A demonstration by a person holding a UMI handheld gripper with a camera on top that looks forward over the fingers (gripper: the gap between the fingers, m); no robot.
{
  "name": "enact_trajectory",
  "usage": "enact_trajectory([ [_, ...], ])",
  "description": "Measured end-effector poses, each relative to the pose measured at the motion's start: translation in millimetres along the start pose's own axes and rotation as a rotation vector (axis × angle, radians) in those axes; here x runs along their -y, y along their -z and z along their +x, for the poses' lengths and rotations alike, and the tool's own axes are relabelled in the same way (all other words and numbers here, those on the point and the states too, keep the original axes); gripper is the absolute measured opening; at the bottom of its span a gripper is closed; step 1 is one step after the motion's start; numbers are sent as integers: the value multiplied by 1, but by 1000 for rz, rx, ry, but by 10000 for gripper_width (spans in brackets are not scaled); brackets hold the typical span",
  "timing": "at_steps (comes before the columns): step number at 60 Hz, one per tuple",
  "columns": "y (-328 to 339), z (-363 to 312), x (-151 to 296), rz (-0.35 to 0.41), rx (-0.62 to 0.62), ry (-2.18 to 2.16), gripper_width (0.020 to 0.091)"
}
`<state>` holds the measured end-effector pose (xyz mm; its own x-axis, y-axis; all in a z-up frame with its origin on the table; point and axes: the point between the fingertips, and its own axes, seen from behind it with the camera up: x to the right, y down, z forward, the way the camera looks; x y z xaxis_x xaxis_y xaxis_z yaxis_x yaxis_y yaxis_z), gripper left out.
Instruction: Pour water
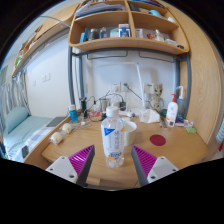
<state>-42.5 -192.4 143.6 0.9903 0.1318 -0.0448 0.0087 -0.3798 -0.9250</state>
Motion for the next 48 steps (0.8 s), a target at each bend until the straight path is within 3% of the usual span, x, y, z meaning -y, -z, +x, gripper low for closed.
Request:
enact_trajectory([
  [5,-50,-40,-20,12,6,0,748],
  [21,-108,-30,-13,52,-33,36,747],
  [26,-117,-29,-11,76,-45,34,662],
  [28,-119,-31,-7,98,-43,39,545],
  [37,-120,-45,-3,156,-18,110,461],
  [48,-122,-32,-3,186,-76,8,391],
])
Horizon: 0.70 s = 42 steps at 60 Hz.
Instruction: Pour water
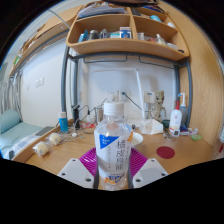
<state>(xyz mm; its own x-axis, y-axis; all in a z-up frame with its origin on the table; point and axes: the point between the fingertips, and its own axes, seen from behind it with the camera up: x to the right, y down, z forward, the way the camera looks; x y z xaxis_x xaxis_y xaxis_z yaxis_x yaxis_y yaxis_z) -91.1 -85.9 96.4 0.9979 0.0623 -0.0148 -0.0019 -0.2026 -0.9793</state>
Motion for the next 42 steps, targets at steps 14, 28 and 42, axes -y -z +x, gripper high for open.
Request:
enact_trajectory([
  [14,-12,-35,43,-8,88,-310,389],
  [28,-72,-81,68,-114,178,-823,389],
  [42,-97,-67,77,-146,176,-1363,388],
])
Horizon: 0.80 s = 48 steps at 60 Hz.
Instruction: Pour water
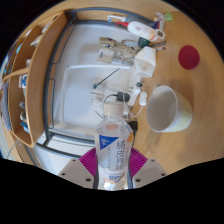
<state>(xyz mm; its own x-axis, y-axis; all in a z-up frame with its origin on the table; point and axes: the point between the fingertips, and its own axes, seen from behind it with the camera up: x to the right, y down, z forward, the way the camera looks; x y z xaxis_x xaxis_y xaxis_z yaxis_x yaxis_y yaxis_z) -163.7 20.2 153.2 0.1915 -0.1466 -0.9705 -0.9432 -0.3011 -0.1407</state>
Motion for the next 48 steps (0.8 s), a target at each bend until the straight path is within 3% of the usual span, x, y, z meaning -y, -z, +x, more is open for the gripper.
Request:
enact_trajectory([
  [30,-3,10,14,-59,-16,-613,401],
  [41,0,15,11,-93,-45,-578,401],
  [48,6,-11,29,-69,6,-411,401],
])
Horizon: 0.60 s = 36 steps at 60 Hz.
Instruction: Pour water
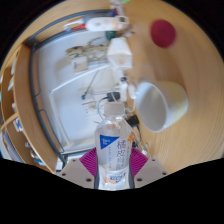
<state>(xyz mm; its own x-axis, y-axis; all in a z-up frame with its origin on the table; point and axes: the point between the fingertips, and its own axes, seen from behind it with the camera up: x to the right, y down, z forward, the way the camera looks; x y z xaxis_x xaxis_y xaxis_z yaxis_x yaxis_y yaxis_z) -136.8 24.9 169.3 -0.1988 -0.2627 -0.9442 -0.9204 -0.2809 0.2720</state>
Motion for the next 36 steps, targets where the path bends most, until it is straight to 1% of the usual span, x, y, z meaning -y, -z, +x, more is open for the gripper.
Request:
enact_trajectory([
  [4,7,-24,9,26,13,181,401],
  [8,15,-49,18,32,27,396,401],
  [13,31,-79,43,103,26,711,403],
  [18,52,-105,78,198,-28,985,410],
  [21,62,-112,100,251,-65,1106,416],
  [22,62,-110,111,279,-58,1147,424],
  [27,79,-114,144,333,-153,1296,422],
  [32,88,-100,179,366,-252,1435,421],
  [36,89,-88,204,398,-307,1524,422],
])
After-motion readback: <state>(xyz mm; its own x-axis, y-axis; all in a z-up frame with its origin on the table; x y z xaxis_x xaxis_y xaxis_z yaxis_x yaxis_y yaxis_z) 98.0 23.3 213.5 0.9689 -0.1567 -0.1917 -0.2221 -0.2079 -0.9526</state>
